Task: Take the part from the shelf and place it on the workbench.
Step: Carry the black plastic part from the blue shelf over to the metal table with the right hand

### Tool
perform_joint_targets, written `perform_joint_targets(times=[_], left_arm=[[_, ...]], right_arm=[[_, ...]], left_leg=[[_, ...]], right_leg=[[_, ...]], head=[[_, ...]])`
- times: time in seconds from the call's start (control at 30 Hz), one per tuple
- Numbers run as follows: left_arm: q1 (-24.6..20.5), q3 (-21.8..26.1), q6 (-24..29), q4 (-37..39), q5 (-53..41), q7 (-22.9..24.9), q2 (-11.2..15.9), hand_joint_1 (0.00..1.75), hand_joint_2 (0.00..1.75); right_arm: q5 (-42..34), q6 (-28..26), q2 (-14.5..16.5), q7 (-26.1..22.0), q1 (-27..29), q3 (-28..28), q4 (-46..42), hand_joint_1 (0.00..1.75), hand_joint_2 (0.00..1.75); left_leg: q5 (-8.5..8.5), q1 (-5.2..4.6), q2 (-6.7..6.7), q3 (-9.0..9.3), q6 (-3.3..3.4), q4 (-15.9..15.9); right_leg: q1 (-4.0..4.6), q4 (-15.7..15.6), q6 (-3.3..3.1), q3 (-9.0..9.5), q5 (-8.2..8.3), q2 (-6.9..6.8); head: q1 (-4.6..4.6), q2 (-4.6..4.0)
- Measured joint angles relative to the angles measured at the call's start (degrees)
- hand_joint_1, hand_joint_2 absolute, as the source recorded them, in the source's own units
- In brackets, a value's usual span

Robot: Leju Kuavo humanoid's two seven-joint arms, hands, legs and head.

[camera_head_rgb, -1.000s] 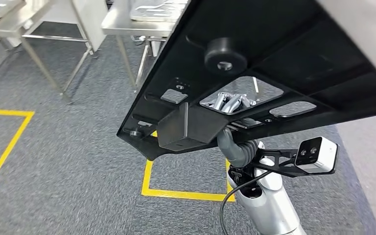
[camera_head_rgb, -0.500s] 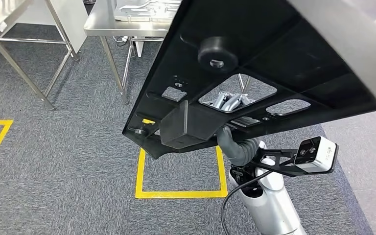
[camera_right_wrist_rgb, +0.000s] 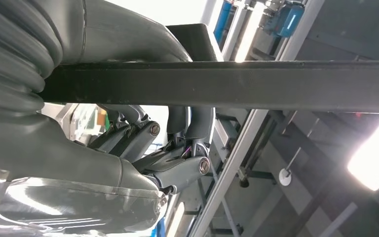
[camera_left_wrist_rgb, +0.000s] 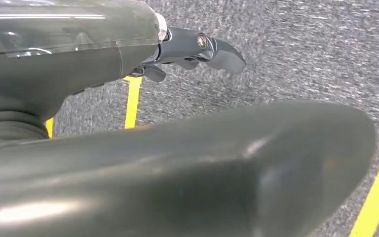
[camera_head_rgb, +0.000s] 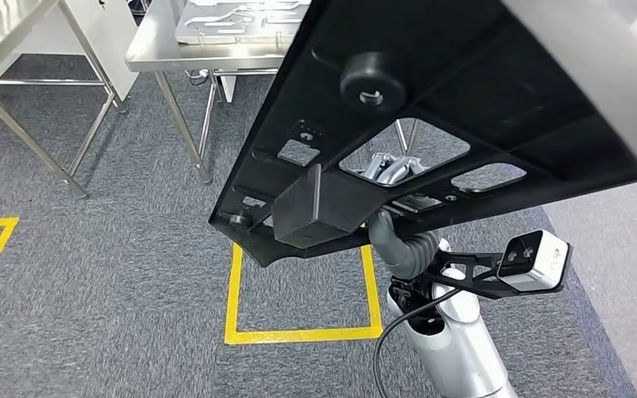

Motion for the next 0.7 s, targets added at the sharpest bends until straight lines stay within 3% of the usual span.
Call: perform_joint_targets(times=[0.07, 0.1, 0.23, 0.3, 0.37, 0.4, 0.43, 0.47, 0.53, 0.57, 0.6, 0.7], left_arm=[[-0.1, 0.0, 0.0, 0.0, 0.0, 0.0, 0.0, 0.0, 0.0], [-0.1, 0.0, 0.0, 0.0, 0.0, -0.1, 0.0, 0.0, 0.0], [-0.1, 0.0, 0.0, 0.0, 0.1, -0.2, 0.0, 0.0, 0.0], [-0.2, 0.0, 0.0, 0.0, 0.1, -0.3, 0.0, 0.0, 0.0], [-0.1, 0.0, -0.1, 0.0, 0.1, -0.3, 0.0, 0.0, 0.0], [-0.1, 0.0, -0.1, 0.0, 0.1, -0.3, 0.1, 0.0, 0.0], [0.0, 0.0, -0.1, 0.0, 0.1, -0.3, 0.1, 0.0, 0.0], [0.1, 0.0, -0.1, 0.0, 0.1, -0.3, 0.1, 0.0, 0.0], [0.1, 0.0, -0.1, 0.0, 0.1, -0.4, 0.1, 0.0, 0.0], [0.1, 0.0, -0.1, 0.0, 0.1, -0.4, 0.1, 0.0, 0.0], [0.1, 0.0, -0.1, 0.0, 0.0, -0.5, 0.1, 0.0, 0.0], [0.0, 0.0, -0.2, 0.0, 0.0, -0.5, 0.1, 0.0, 0.0]], right_arm=[[0.0, 0.0, 0.1, -0.1, 0.0, 0.0, 0.0, 1.61, 1.75], [0.1, 0.0, 0.1, -0.1, 0.0, 0.0, 0.1, 1.61, 1.75], [0.4, 0.0, 0.2, -0.2, -0.2, 0.0, 0.3, 1.61, 1.75], [0.4, 0.1, 0.2, -0.4, -0.3, 0.0, 0.3, 1.61, 1.75], [0.4, 0.1, 0.2, -0.5, -0.3, 0.0, 0.5, 1.61, 1.75], [0.4, 0.1, 0.2, -0.5, -0.2, 0.0, 0.6, 1.61, 1.75], [0.4, 0.1, 0.2, -0.5, -0.1, 0.0, 0.8, 1.61, 1.75], [0.4, 0.1, 0.2, -0.5, -0.1, 0.0, 0.9, 1.61, 1.75], [0.4, 0.1, 0.2, -0.6, -0.2, 0.0, 0.9, 1.61, 1.75], [0.4, 0.1, 0.2, -0.7, -0.3, 0.0, 0.9, 1.61, 1.75], [0.4, 0.2, 0.2, -0.7, -0.3, 0.0, 1.0, 1.61, 1.75], [0.4, 0.2, 0.2, -0.8, -0.4, -0.1, 0.9, 1.61, 1.75]], left_leg=[[2.48, -0.2, -0.09, 2.84, 0.5, -6.3], [2.57, -0.3, -0.14, 3.47, 0.87, -7.8], [1.97, -0.27, -0.21, 4.11, 2.36, -8.7], [1.73, -0.07, -0.17, 4.75, 2.9, -9.1], [1.18, -0.07, -0.14, 5.32, 3.12, -9.2], [0.82, -0.07, -0.16, 5.73, 3.1, -9.2], [0.43, -0.07, -0.19, 6.23, 3.05, -9.2], [-0.03, -0.07, -0.25, 6.87, 2.94, -9.2], [-1.05, -0.11, -0.35, 8.18, 2.58, -9.2], [-1.56, -0.2, -0.4, 8.67, 2.29, -9.2], [-1.95, -0.26, -0.39, 8.93, 1.98, -9.3], [-2.8, -0.3, -0.09, 9.68, 1.0, -9.9]], right_leg=[[0.2, 0.4, 0.51, 0.34, -0.69, 0.14], [0.28, 0.5, 0.81, 0.33, -0.91, 0.2], [0.17, 1.3, 2.08, 0.1, -1.83, 0.14], [-0.08, 6.3, 2.69, -2.5, -3.92, -0.02], [-0.33, 13.9, 3.12, -7.23, -6.18, -0.1], [-0.45, 16.4, 3.24, -9.12, -6.25, -0.13], [-0.55, 17.0, 3.29, -10.08, -5.3, -0.17], [-0.61, 15.3, 3.23, -9.98, -3.25, -0.19], [-0.53, 8.1, 2.79, -7.46, 1.77, -0.32], [-0.36, 4.6, 2.45, -6.1, 3.18, -0.41], [-0.18, 2.5, 2.12, -5.22, 3.62, -0.51], [0.0, 1.2, 1.16, -4.29, 2.44, -0.43]], head=[[-0.01, 0.0], [-0.01, -0.01], [0.0, -0.01], [0.0, 0.0], [0.0, 0.0], [0.0, 0.0], [0.0, -0.01], [0.0, -0.01], [0.0, -0.01], [0.01, -0.01], [0.01, -0.01], [0.0, 0.0]])
